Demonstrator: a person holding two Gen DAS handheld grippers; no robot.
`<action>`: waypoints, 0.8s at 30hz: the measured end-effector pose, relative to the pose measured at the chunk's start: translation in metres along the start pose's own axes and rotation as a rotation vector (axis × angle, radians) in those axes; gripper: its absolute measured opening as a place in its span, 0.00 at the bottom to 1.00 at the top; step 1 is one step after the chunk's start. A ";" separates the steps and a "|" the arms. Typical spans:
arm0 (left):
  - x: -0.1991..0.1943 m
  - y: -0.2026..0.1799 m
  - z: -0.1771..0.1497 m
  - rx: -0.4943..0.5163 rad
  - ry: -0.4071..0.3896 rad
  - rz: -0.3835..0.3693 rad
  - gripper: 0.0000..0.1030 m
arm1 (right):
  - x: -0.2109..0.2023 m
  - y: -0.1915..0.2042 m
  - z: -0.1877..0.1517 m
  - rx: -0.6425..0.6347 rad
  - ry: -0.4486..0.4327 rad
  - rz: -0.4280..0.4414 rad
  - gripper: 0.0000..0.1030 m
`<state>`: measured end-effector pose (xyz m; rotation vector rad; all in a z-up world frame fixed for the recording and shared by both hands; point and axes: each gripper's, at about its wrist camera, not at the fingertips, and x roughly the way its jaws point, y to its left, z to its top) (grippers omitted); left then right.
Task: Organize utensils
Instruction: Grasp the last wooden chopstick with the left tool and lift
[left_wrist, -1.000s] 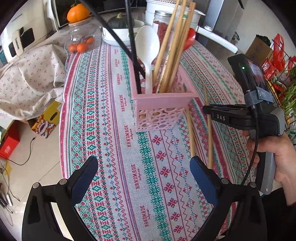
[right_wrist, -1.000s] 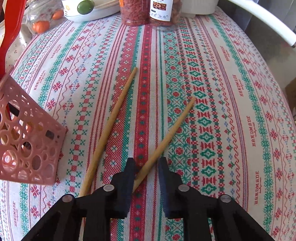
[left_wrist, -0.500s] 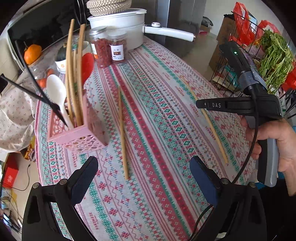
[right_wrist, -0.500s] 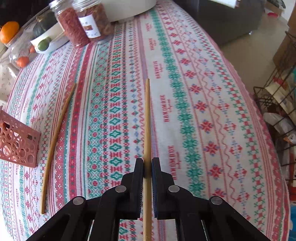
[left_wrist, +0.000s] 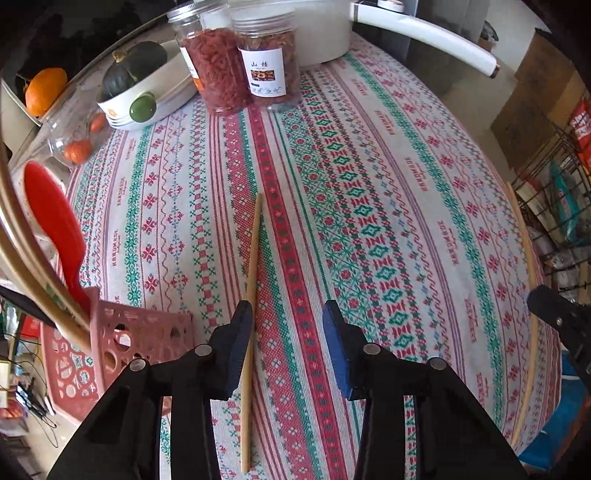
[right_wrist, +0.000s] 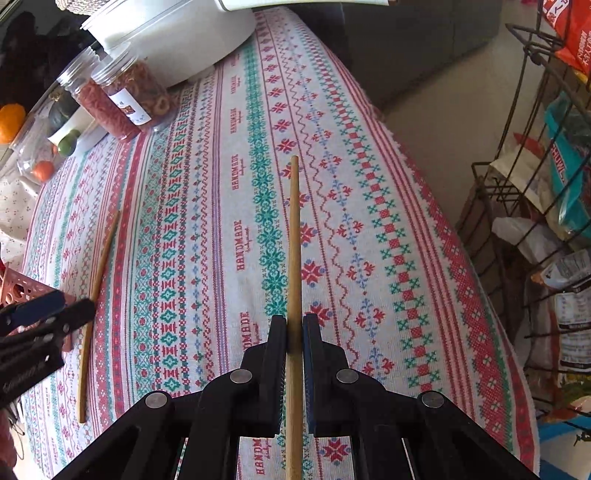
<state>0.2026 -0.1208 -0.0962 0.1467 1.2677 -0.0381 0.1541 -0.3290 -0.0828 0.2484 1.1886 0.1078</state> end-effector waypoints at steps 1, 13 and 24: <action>0.005 0.000 0.003 -0.002 0.004 0.012 0.37 | 0.000 0.000 0.001 0.000 -0.001 0.011 0.04; 0.043 0.010 0.023 -0.064 0.048 0.078 0.32 | 0.001 0.002 0.006 0.009 0.003 0.081 0.04; 0.046 0.017 0.009 -0.026 0.050 -0.016 0.06 | -0.001 0.007 0.008 0.023 -0.006 0.096 0.04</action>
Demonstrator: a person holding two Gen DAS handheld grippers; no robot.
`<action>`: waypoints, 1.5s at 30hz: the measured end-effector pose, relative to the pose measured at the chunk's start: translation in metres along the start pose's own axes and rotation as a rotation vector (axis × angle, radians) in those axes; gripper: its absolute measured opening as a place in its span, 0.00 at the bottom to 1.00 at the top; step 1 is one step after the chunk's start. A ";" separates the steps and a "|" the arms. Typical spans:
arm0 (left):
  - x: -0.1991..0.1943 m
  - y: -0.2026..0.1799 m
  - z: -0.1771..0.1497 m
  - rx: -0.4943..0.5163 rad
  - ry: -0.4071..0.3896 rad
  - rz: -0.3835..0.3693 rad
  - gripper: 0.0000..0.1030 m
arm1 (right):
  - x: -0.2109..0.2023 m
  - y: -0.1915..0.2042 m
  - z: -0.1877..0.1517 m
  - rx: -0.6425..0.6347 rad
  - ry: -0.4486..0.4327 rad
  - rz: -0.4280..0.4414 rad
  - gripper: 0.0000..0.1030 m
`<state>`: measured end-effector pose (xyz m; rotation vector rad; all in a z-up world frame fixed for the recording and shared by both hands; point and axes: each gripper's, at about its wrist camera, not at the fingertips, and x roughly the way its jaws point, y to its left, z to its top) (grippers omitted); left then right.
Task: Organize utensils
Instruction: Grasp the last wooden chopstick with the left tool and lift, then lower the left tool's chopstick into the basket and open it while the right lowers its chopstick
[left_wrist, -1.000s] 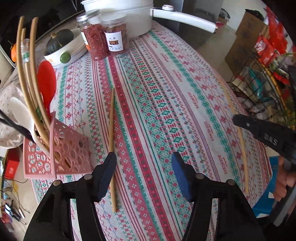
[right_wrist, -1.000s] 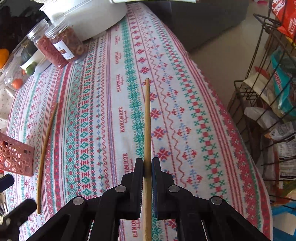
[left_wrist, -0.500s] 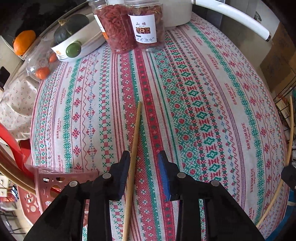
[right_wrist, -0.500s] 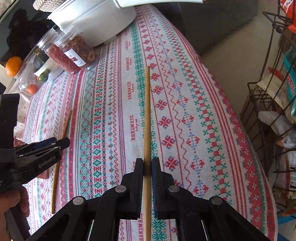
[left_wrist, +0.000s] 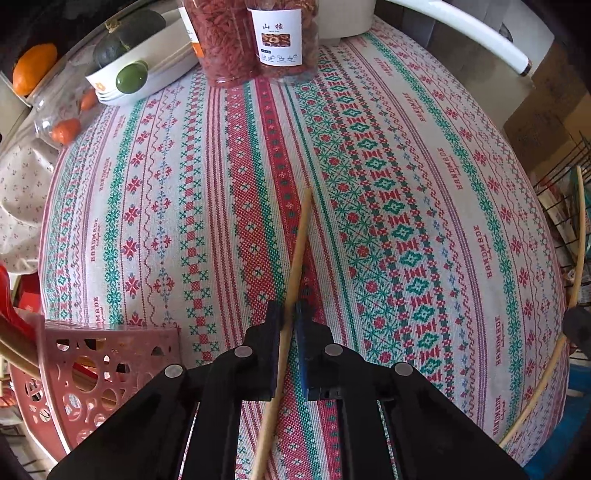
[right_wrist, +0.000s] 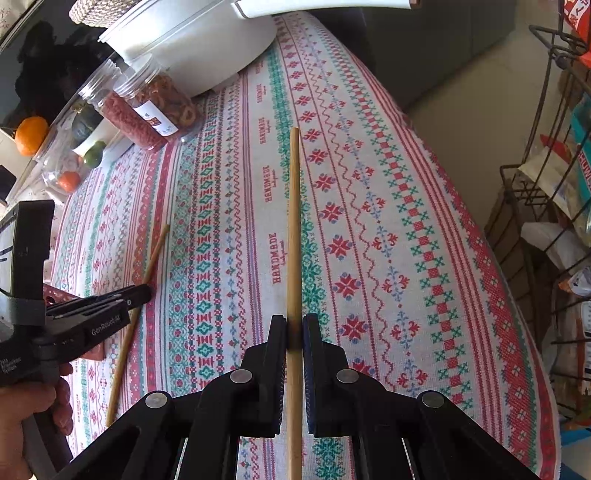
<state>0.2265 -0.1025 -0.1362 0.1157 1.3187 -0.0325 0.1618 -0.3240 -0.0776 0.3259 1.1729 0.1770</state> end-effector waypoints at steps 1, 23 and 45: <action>-0.003 -0.003 -0.005 0.001 -0.009 -0.015 0.06 | -0.001 0.001 0.000 0.005 -0.004 0.006 0.04; -0.192 0.044 -0.108 0.110 -0.584 -0.210 0.06 | -0.074 0.068 -0.016 -0.049 -0.234 0.070 0.04; -0.240 0.148 -0.128 -0.105 -0.963 -0.112 0.06 | -0.103 0.174 -0.026 -0.221 -0.510 0.145 0.04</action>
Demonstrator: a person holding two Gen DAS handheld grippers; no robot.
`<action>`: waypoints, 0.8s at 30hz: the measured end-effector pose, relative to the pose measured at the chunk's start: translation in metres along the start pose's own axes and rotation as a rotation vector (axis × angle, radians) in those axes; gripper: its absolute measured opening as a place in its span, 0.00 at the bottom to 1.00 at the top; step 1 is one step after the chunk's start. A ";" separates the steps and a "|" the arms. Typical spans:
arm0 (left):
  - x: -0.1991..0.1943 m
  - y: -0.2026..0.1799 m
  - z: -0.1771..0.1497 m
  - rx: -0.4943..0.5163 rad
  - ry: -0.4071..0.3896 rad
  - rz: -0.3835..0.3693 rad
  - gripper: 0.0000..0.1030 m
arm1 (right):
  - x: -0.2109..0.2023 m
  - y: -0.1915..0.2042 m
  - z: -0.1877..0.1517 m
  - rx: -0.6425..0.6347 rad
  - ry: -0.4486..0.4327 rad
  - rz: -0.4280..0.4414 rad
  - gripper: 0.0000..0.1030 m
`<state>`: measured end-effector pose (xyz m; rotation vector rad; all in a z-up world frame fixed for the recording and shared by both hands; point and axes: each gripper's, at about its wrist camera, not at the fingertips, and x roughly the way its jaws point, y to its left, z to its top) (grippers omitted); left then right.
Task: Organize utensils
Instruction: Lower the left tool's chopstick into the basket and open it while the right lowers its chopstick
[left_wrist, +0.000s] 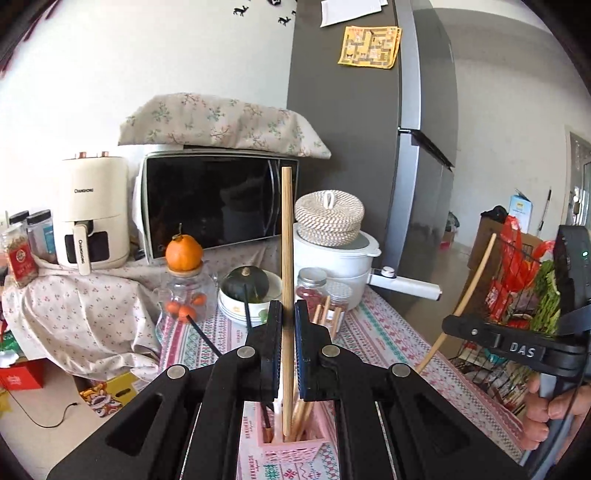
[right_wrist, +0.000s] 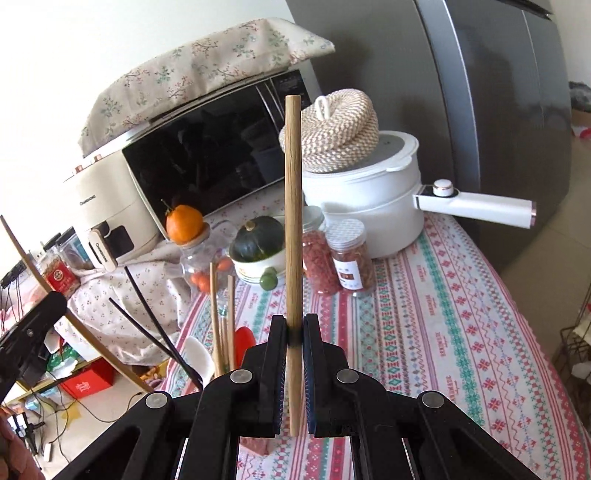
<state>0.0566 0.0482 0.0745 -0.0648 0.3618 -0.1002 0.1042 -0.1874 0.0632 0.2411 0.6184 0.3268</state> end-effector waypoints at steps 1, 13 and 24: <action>0.006 0.003 -0.002 -0.001 0.001 0.008 0.06 | 0.002 0.004 0.000 -0.006 -0.001 0.004 0.04; 0.045 0.012 -0.028 0.014 0.060 0.011 0.06 | 0.012 0.026 -0.004 -0.051 -0.010 0.029 0.05; 0.053 0.023 -0.050 -0.064 0.250 -0.018 0.61 | 0.012 0.034 -0.004 -0.047 -0.009 0.077 0.05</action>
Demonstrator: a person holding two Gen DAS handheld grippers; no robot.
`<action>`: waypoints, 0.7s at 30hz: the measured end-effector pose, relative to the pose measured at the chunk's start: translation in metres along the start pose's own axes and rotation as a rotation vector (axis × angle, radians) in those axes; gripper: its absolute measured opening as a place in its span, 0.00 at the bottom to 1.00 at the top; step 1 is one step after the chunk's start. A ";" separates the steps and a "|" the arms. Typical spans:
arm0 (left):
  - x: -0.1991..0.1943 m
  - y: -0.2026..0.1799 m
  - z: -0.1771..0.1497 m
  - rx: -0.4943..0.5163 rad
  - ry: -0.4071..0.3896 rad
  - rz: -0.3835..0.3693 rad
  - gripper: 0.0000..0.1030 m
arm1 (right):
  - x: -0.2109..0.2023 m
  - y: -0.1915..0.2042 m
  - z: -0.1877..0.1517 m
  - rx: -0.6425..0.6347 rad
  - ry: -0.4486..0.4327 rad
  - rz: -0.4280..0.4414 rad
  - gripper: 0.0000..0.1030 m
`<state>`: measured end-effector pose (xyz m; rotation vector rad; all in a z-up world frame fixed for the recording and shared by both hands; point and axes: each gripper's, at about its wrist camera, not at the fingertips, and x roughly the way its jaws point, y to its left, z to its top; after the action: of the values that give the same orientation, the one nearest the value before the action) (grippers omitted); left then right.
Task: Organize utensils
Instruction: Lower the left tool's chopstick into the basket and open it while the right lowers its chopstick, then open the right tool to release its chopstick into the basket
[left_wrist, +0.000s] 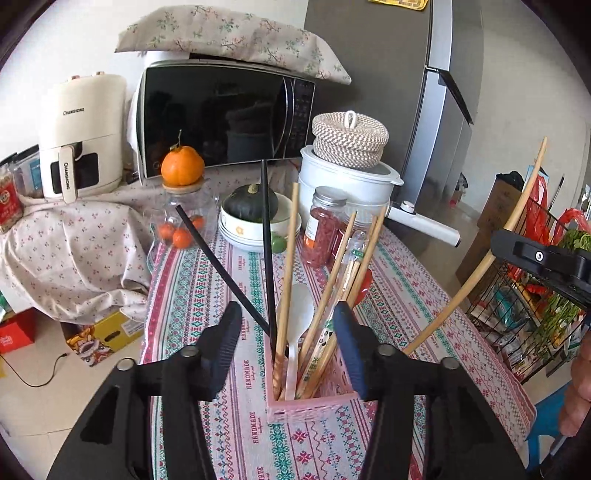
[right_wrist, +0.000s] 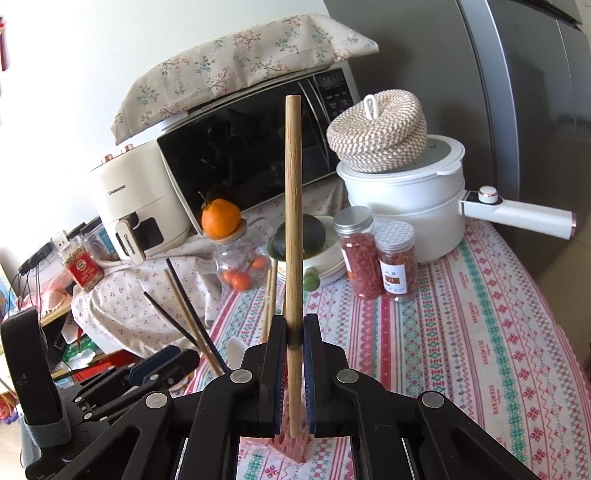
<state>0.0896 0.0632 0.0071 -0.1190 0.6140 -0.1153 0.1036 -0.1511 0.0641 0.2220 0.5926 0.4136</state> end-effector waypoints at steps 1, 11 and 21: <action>-0.003 0.002 -0.002 -0.007 0.004 -0.003 0.63 | 0.000 0.002 0.000 -0.001 -0.002 0.004 0.05; -0.009 0.030 -0.028 -0.038 0.143 0.053 0.71 | 0.013 0.017 -0.001 -0.004 -0.014 0.030 0.05; -0.012 0.048 -0.042 -0.024 0.192 0.085 0.81 | 0.045 0.030 -0.008 -0.025 0.028 0.002 0.05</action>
<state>0.0588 0.1090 -0.0269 -0.1059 0.8109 -0.0370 0.1234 -0.1041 0.0447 0.1930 0.6145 0.4261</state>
